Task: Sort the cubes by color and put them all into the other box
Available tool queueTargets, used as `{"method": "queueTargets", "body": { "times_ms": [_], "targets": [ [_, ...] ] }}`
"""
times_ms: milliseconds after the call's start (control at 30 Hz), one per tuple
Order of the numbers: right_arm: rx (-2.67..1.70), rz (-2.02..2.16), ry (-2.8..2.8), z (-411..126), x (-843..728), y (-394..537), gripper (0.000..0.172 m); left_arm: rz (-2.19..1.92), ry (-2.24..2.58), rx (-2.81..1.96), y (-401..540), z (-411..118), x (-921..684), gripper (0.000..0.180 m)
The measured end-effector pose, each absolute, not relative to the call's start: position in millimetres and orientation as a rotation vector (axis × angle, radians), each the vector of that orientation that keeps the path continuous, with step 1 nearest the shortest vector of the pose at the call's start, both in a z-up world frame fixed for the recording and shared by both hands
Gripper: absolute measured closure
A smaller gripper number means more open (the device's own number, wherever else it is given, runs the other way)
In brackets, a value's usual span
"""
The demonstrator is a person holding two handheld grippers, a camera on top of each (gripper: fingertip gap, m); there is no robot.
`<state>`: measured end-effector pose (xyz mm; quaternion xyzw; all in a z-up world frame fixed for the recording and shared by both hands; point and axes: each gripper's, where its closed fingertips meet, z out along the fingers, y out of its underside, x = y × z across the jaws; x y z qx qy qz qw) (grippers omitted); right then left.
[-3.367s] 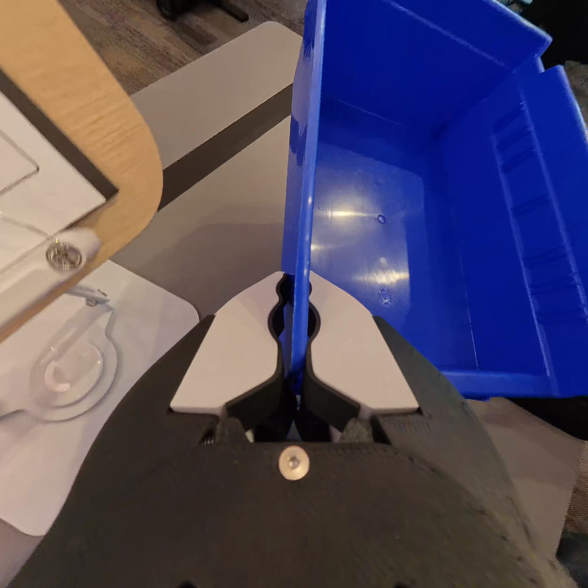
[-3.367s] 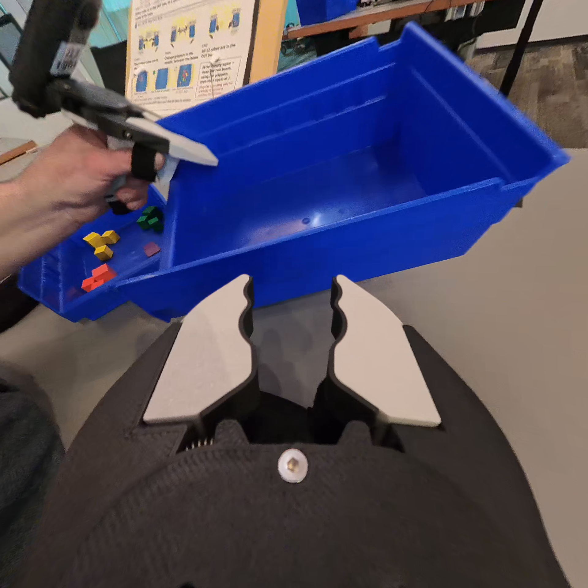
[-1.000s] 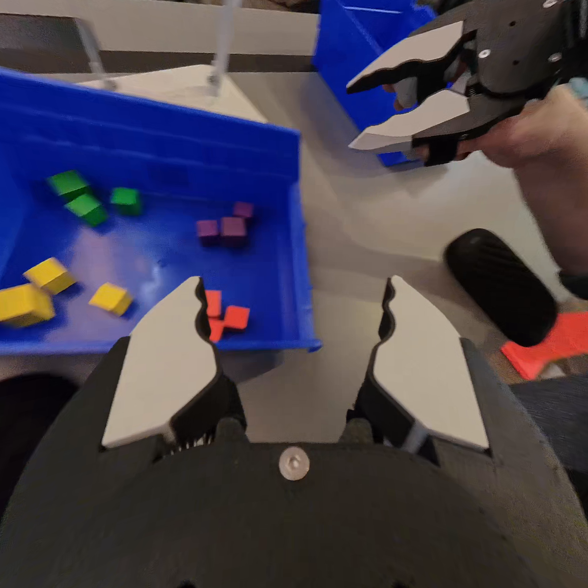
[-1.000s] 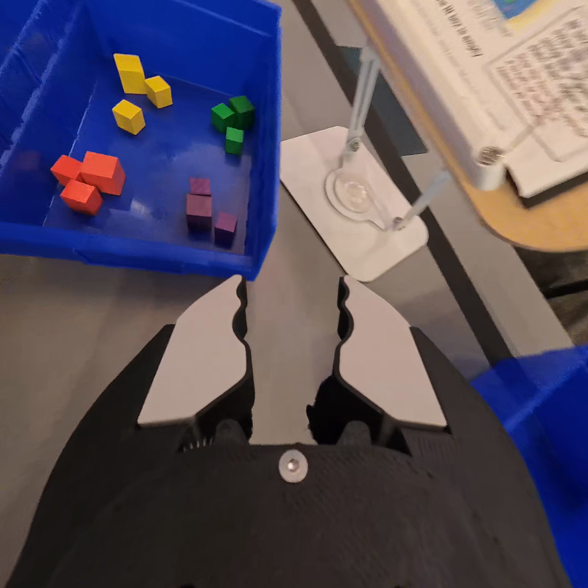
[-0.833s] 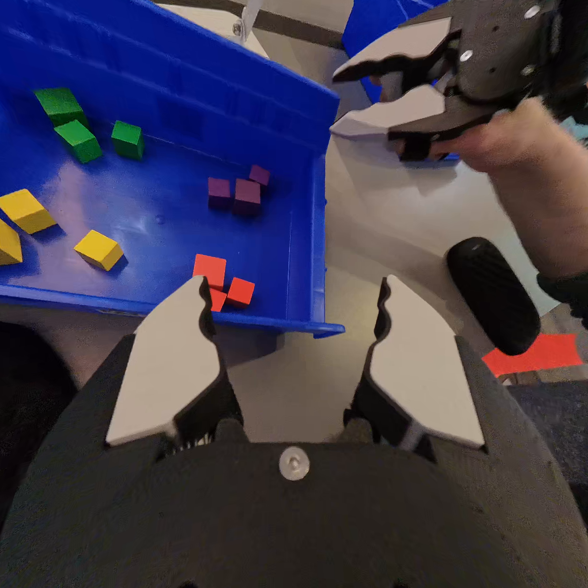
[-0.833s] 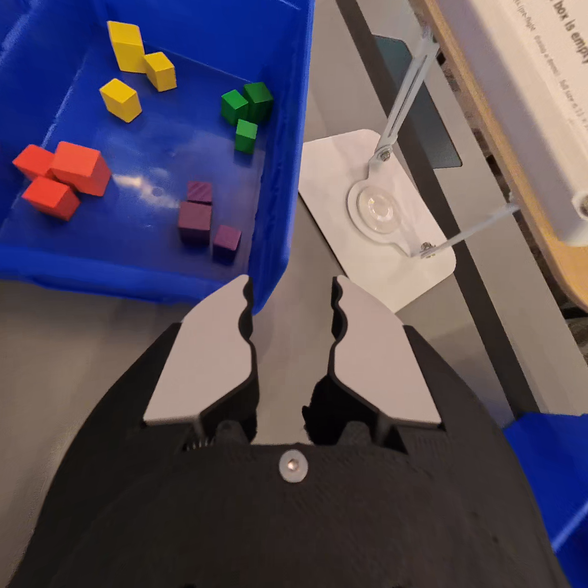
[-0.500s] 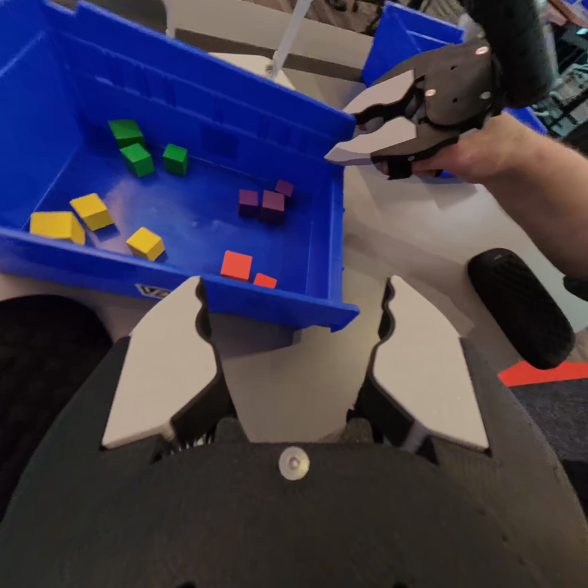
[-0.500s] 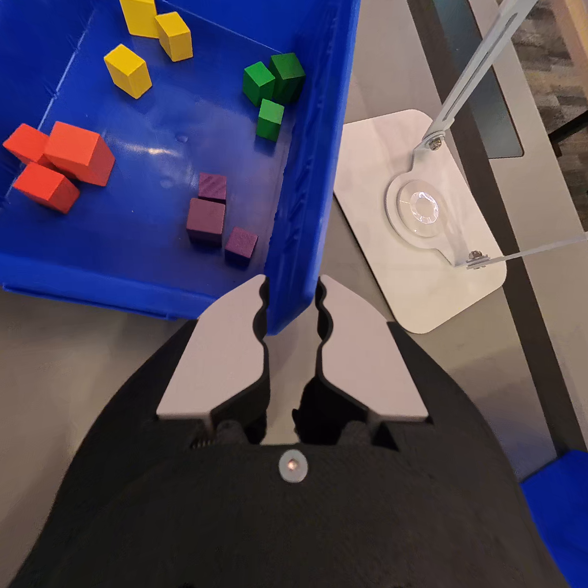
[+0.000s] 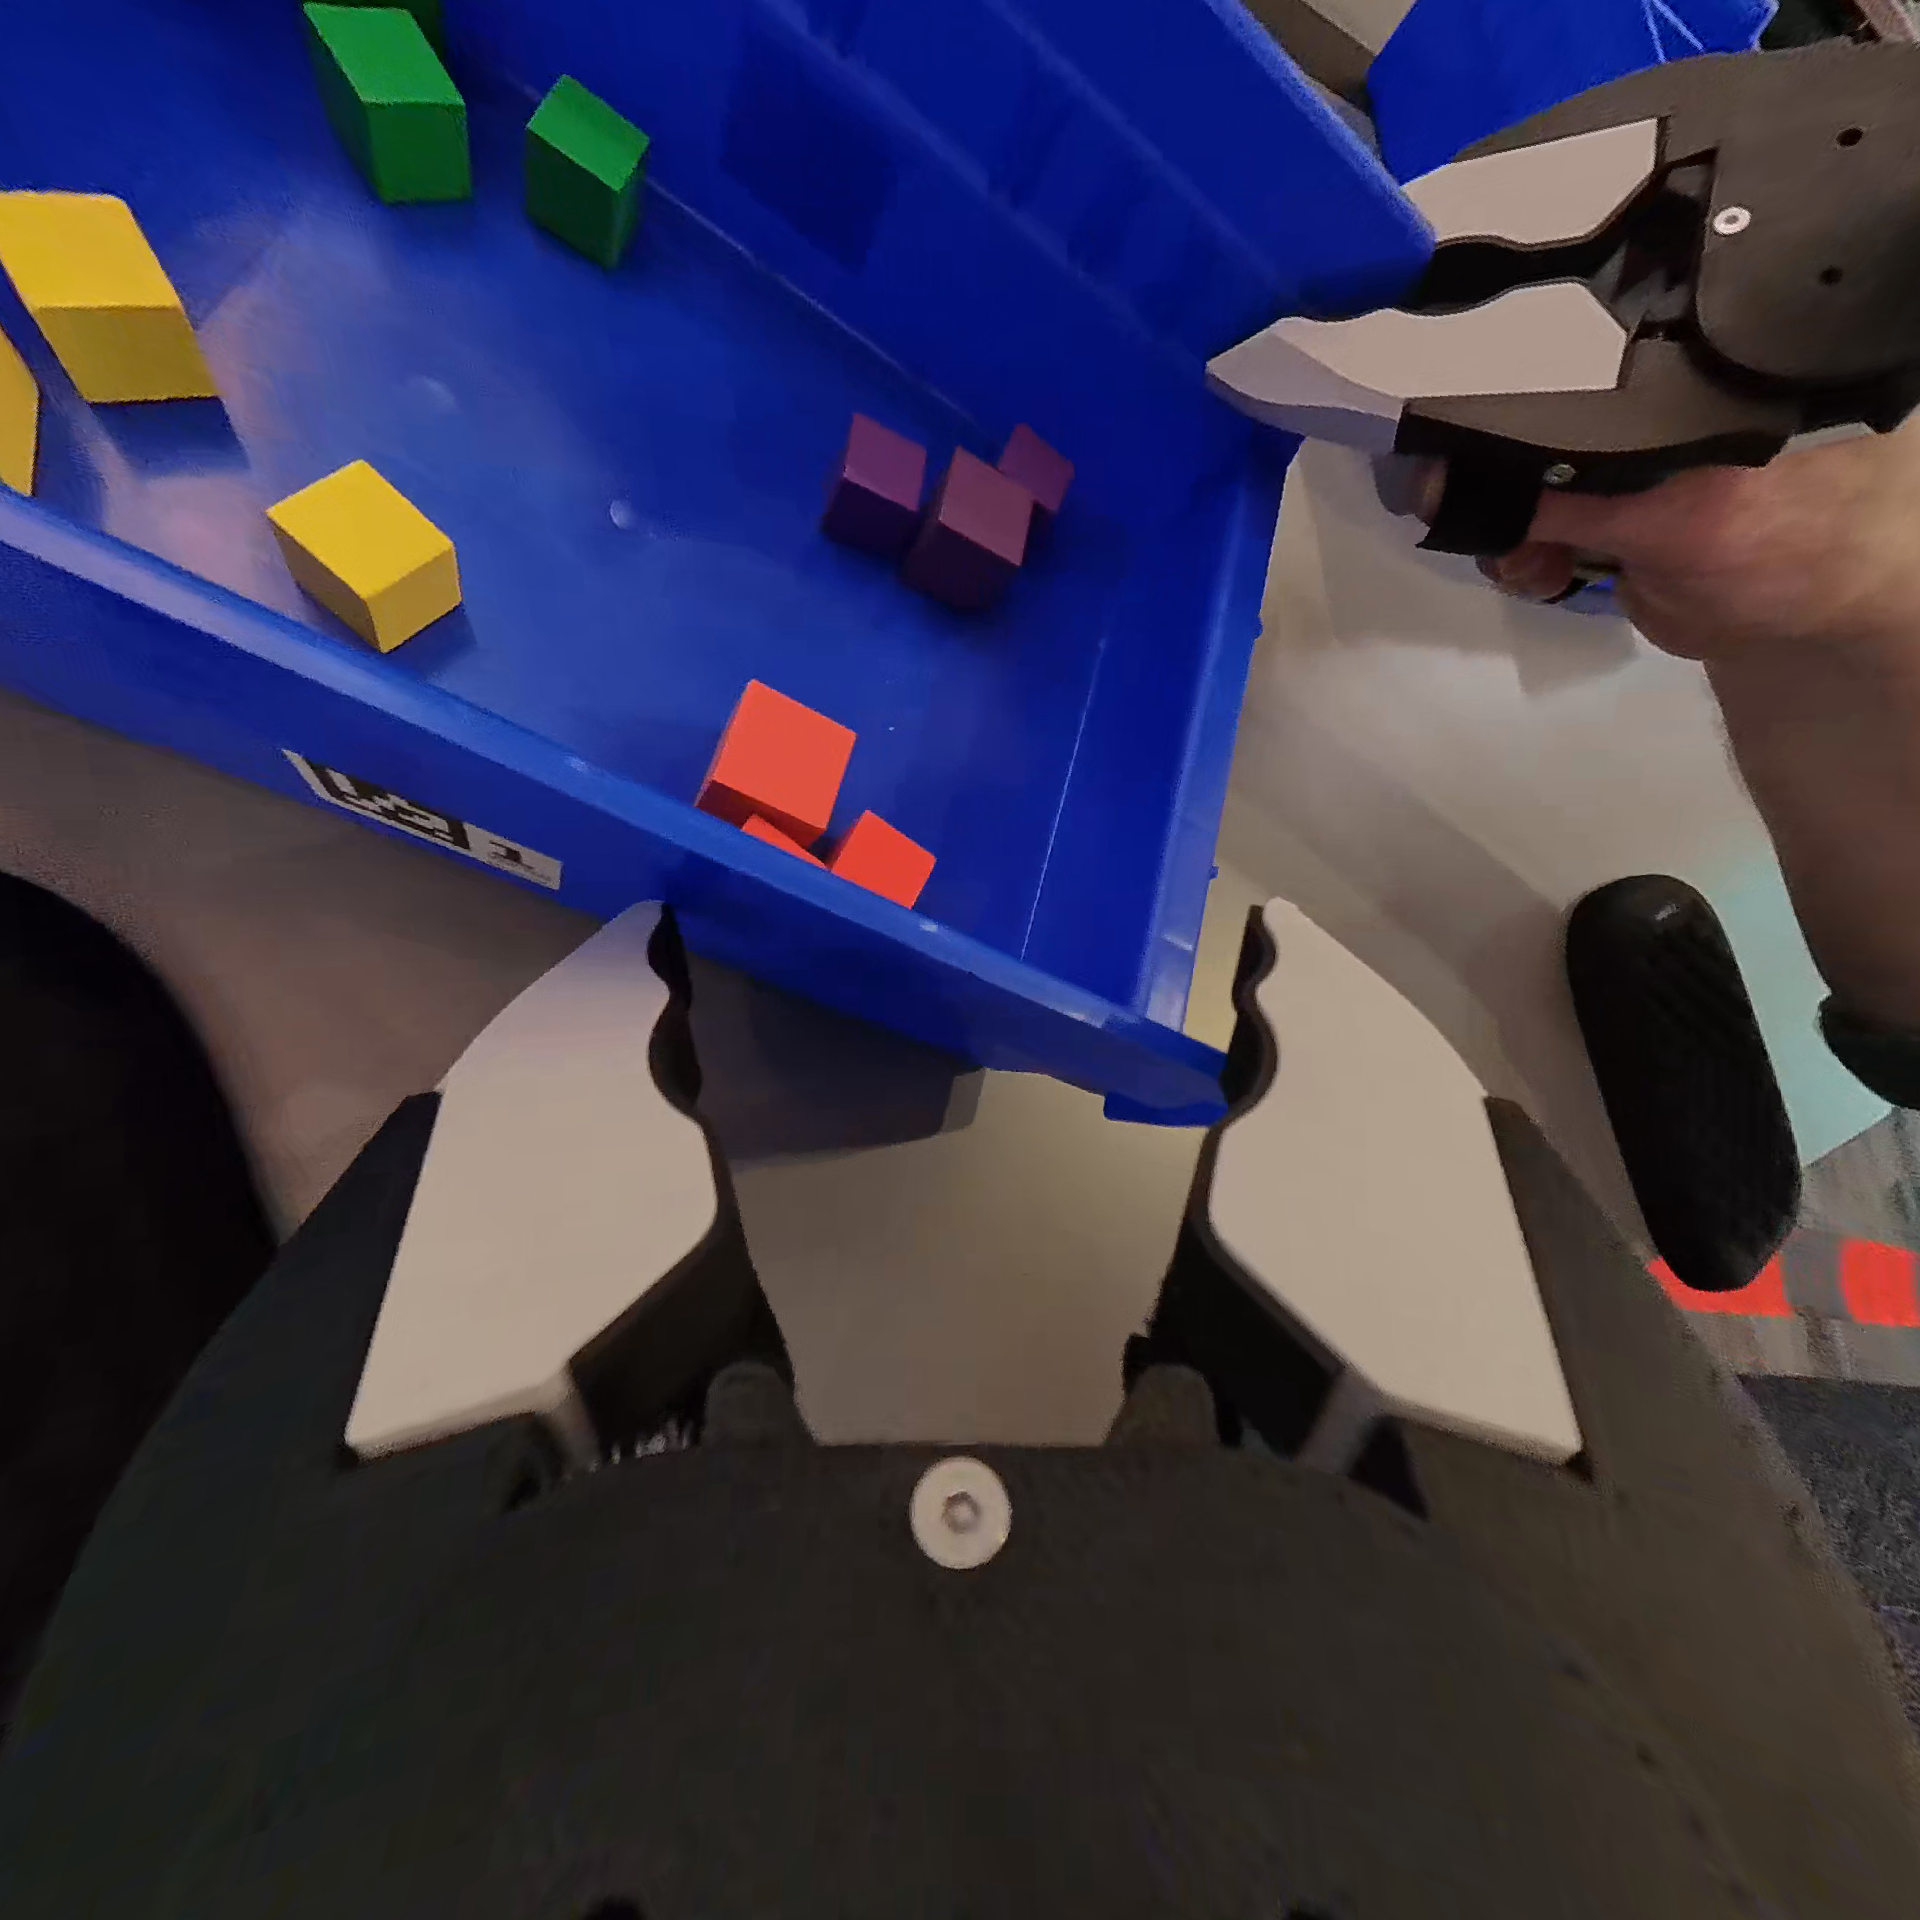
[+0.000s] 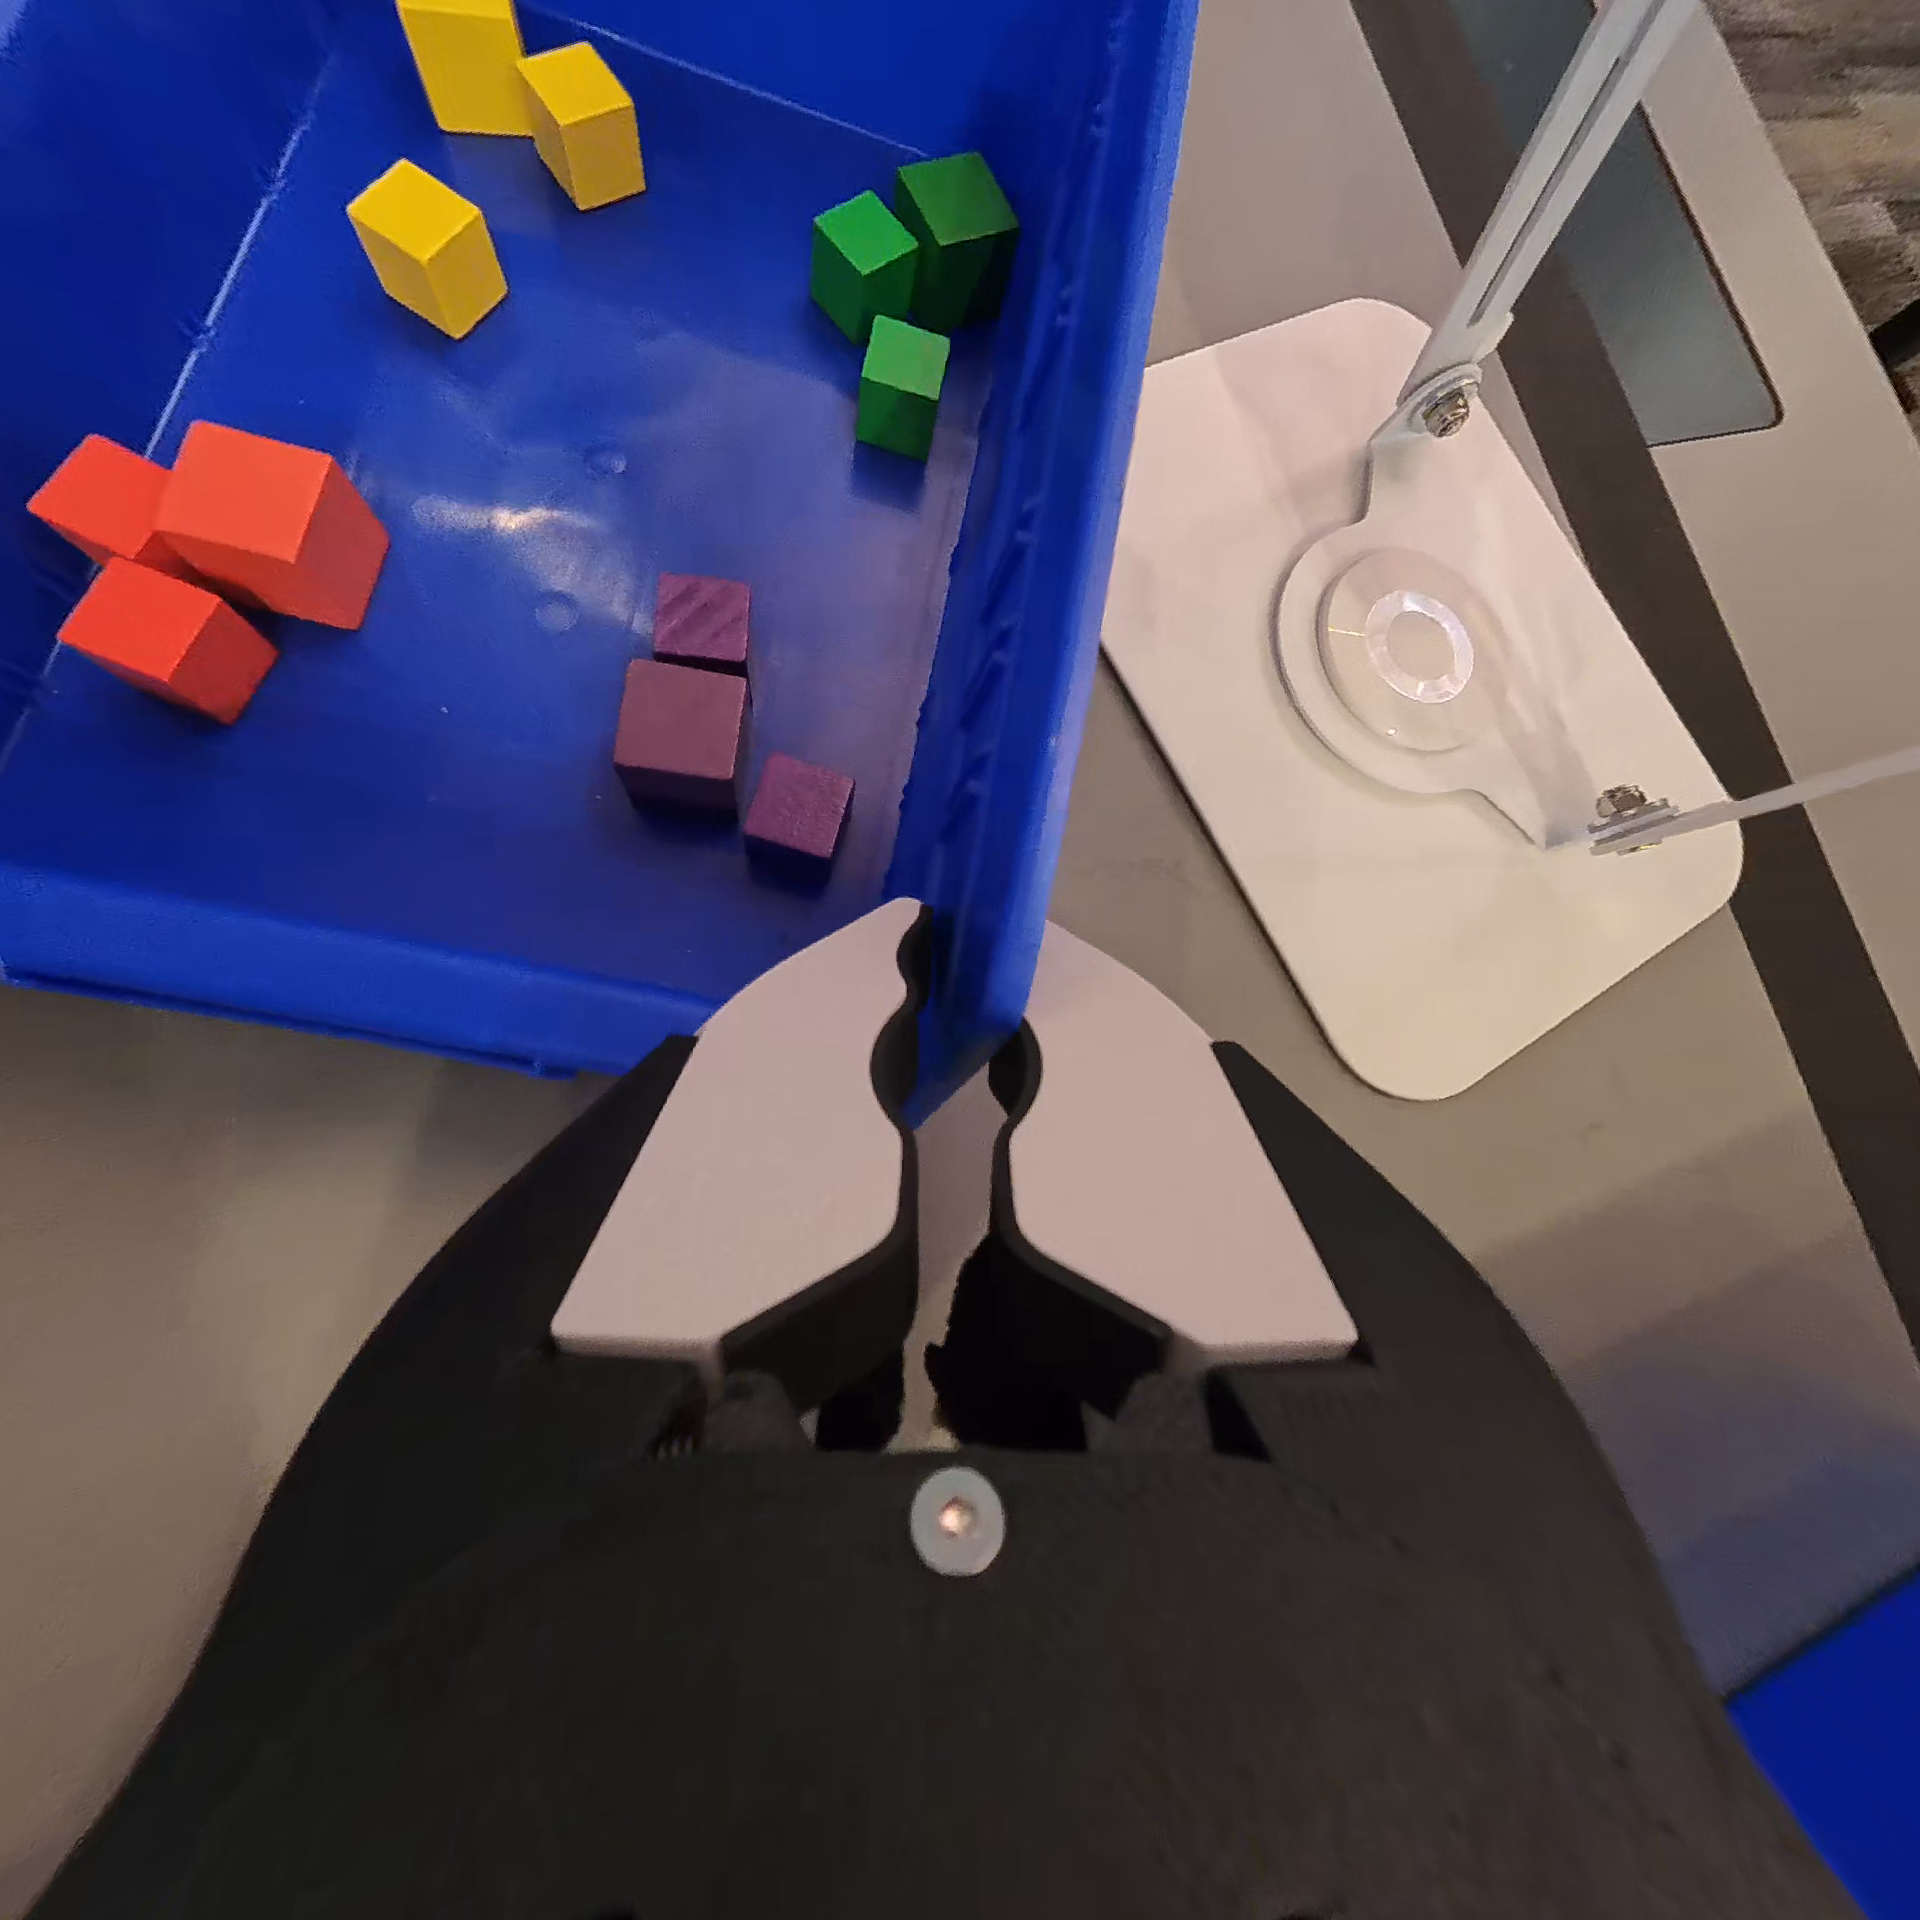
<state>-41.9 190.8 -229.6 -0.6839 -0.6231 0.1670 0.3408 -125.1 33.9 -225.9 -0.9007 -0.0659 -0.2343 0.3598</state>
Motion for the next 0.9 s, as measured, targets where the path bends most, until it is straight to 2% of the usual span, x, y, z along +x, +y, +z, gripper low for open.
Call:
{"method": "queueTargets", "body": {
  "times_ms": [100, 467, 900],
  "targets": [
    [-1.788, 0.434, -1.605, -229.2, -50.6, 198.7, 0.164, -0.618, -0.206, -2.335, 43.8, -227.0, -139.9, 0.089],
    [-1.763, 0.429, -1.607, -229.7, -116.8, 216.7, 0.163, -0.687, -0.346, -2.35, 82.3, -224.1, -226.4, 0.093],
    [-1.792, 0.466, -1.622, -236.9, -182.6, 212.8, 0.15, -0.558, -0.33, -2.349, 127.6, -212.1, -341.7, 0.135]
  ]
}}
